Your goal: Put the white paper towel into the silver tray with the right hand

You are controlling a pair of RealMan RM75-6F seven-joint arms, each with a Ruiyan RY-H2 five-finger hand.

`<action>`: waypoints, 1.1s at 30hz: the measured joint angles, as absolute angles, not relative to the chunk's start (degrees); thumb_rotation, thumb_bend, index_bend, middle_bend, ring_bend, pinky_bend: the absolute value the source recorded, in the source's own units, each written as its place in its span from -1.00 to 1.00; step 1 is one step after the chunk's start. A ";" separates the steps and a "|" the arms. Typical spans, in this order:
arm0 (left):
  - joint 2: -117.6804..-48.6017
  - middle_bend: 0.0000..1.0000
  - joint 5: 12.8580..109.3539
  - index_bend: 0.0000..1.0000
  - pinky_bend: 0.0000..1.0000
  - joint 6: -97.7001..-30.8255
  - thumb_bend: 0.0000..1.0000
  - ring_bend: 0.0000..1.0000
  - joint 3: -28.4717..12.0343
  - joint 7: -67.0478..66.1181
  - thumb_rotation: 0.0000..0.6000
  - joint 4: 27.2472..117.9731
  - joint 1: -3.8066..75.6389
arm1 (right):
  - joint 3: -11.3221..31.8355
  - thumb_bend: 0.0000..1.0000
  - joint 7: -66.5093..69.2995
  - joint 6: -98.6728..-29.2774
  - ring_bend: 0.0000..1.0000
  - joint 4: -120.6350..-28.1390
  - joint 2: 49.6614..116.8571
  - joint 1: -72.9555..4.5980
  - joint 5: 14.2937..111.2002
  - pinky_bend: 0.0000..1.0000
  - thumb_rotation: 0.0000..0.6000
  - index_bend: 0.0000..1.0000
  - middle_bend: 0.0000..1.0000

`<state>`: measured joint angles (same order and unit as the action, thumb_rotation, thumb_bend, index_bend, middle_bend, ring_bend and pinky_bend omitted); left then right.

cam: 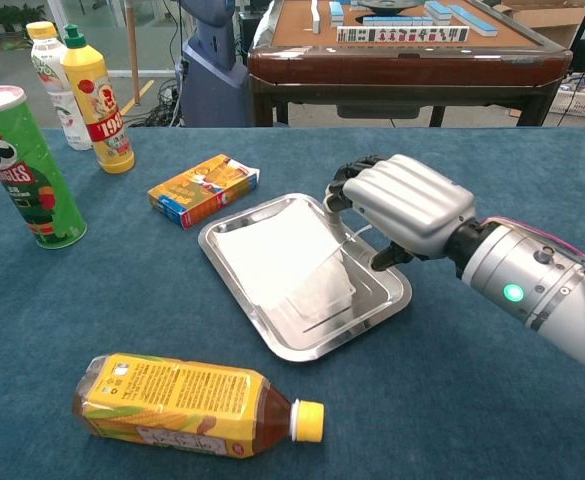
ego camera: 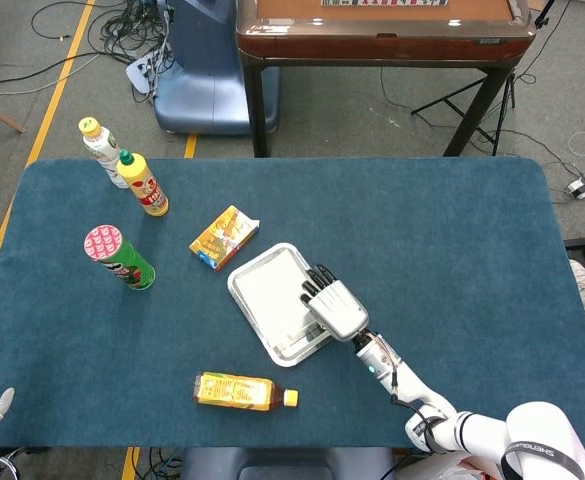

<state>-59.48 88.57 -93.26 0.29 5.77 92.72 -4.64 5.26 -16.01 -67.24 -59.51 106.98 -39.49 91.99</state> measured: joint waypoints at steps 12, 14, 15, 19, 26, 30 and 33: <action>-59.50 -1.00 88.64 -1.00 -1.00 -93.23 -0.45 -1.00 0.40 6.16 1.00 92.41 -4.78 | 5.25 -0.69 -15.37 -67.20 -0.64 -60.82 105.98 -38.69 90.63 -0.61 1.00 0.16 -0.29; -59.47 -1.00 88.68 -1.00 -1.00 -93.20 -0.45 -1.00 0.41 6.07 1.00 92.45 -4.77 | 5.23 -0.77 -15.26 -67.25 -0.64 -61.13 105.83 -38.52 90.44 -0.61 1.00 0.15 -0.29; -59.47 -1.00 88.72 -1.00 -1.00 -93.21 -0.45 -1.00 0.41 6.05 1.00 92.46 -4.76 | 5.19 -0.80 -15.21 -67.32 -0.64 -61.36 105.69 -38.41 90.40 -0.61 1.00 0.15 -0.29; -59.51 -1.00 88.60 -1.00 -1.00 -93.17 -0.45 -1.00 0.42 6.04 1.00 92.43 -4.80 | 5.15 -0.90 -14.72 -67.88 -0.65 -62.50 105.21 -37.82 90.12 -0.61 1.00 0.15 -0.29; -59.44 -1.00 88.74 -1.00 -1.00 -93.03 -0.45 -1.00 0.49 5.88 1.00 92.61 -4.75 | 5.39 -1.00 -14.39 -68.45 -0.66 -64.81 104.10 -37.29 89.70 -0.61 1.00 0.14 -0.31; -59.32 -1.00 88.85 -1.00 -1.00 -93.20 -0.45 -1.00 0.59 5.87 1.00 92.70 -4.91 | 5.22 -1.00 -14.46 -68.24 -0.67 -66.20 103.35 -37.13 89.62 -0.62 1.00 0.12 -0.33; -59.25 -1.00 88.79 -1.00 -1.00 -93.42 -0.45 -1.00 0.66 5.98 1.00 92.71 -5.13 | 4.83 -1.00 -14.72 -68.09 -0.67 -67.18 102.60 -36.83 89.59 -0.63 1.00 0.08 -0.35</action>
<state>-59.25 88.79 -93.42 0.66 5.98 92.71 -5.13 4.83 -14.72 -68.09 -67.18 102.60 -36.83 89.59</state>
